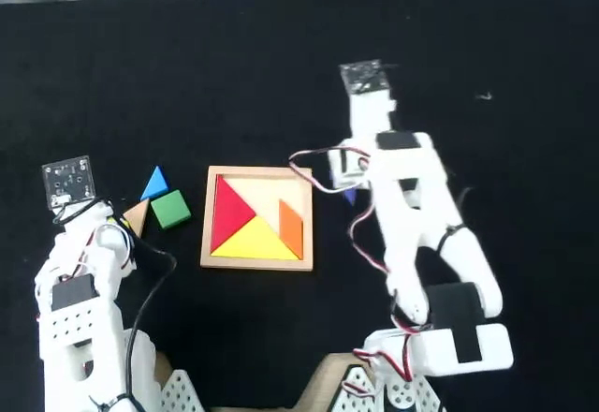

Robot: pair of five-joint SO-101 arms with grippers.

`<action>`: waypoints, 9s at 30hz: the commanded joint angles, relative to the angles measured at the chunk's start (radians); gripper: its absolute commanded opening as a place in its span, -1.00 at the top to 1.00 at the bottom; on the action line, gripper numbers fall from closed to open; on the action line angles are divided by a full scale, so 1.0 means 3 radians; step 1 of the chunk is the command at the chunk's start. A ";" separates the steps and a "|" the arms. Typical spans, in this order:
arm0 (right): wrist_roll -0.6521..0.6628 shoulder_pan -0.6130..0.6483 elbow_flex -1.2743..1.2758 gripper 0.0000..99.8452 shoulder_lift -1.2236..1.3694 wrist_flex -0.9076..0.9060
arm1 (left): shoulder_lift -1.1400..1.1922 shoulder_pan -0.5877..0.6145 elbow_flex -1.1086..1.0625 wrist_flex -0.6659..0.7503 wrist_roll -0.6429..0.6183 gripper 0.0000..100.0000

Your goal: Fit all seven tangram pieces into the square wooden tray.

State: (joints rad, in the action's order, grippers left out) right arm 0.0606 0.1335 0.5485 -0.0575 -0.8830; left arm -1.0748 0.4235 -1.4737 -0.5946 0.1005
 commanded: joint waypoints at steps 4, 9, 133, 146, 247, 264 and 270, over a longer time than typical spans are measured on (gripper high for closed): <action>-0.0399 0.0363 -0.0166 0.61 -0.0100 -0.0010 | -0.0015 -0.0033 -0.0003 0.0118 0.0026 0.85; -0.0419 0.0225 -0.0463 0.61 0.0412 -0.0036 | -0.0015 -0.0033 -0.0003 0.0102 0.0026 0.85; -0.0092 -0.0557 -0.0857 0.59 0.0719 -0.0389 | -0.0015 -0.0033 -0.0008 0.0118 0.0026 0.85; -0.0107 -0.0440 -0.1194 0.59 0.1215 -0.0476 | -0.0015 -0.0033 -0.0033 0.0123 0.0026 0.85; 0.1141 0.0644 -0.0887 0.93 0.0130 -0.0527 | -0.0015 -0.0033 -0.0028 0.0123 0.0026 0.85; 0.1028 0.1187 -0.0862 0.98 0.0985 0.0005 | -0.0015 -0.0033 -0.0038 0.0123 0.0026 0.85; 0.1033 0.1125 -0.0944 0.98 0.1056 -0.0082 | -0.0015 -0.0033 -0.0038 0.0123 0.0026 0.85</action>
State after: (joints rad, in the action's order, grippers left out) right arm 0.3767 0.5033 0.3214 0.2631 -0.8999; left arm -1.0748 0.4235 -1.4922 -0.5731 0.1020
